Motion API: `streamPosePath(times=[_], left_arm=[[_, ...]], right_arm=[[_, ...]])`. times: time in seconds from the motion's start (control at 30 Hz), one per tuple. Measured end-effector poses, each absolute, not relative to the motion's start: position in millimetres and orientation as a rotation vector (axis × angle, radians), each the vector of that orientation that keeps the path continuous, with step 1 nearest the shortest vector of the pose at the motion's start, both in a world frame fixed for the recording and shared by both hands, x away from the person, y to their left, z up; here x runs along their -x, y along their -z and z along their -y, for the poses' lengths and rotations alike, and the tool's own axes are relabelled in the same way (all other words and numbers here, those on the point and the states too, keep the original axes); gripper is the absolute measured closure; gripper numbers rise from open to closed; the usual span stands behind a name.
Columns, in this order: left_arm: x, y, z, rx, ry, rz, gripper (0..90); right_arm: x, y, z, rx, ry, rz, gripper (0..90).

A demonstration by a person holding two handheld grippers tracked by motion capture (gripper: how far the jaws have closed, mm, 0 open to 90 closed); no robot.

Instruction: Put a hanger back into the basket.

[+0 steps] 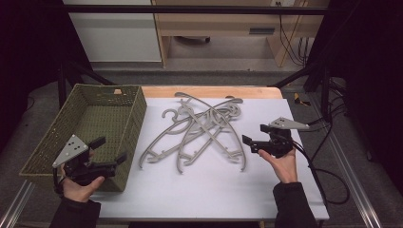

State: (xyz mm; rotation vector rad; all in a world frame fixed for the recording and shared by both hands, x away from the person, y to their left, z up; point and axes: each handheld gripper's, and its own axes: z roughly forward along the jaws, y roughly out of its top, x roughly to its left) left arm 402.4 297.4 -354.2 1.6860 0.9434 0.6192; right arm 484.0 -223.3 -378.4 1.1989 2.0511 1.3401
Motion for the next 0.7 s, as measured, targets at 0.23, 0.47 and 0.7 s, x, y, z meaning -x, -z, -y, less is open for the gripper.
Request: streamPosePath(times=[0.23, 0.47, 0.7], left_arm=[[-402.8, 354.1, -298.9, -1.684, -0.621, -0.949, 4.8], [-403.9, 355.0, -298.5, -1.69, -0.622, -0.949, 5.1], [-404.5, 355.9, -298.1, -1.701, -0.622, -0.946, 5.2]], right_arm=[[-510.6, 388.8, 209.2, -1.236, -1.263, -2.098, 17.8], [-530.4, 401.3, 201.6, -1.274, -1.207, -2.116, 21.5], [-546.6, 417.0, 195.2, -1.298, -1.132, -2.146, 26.0]])
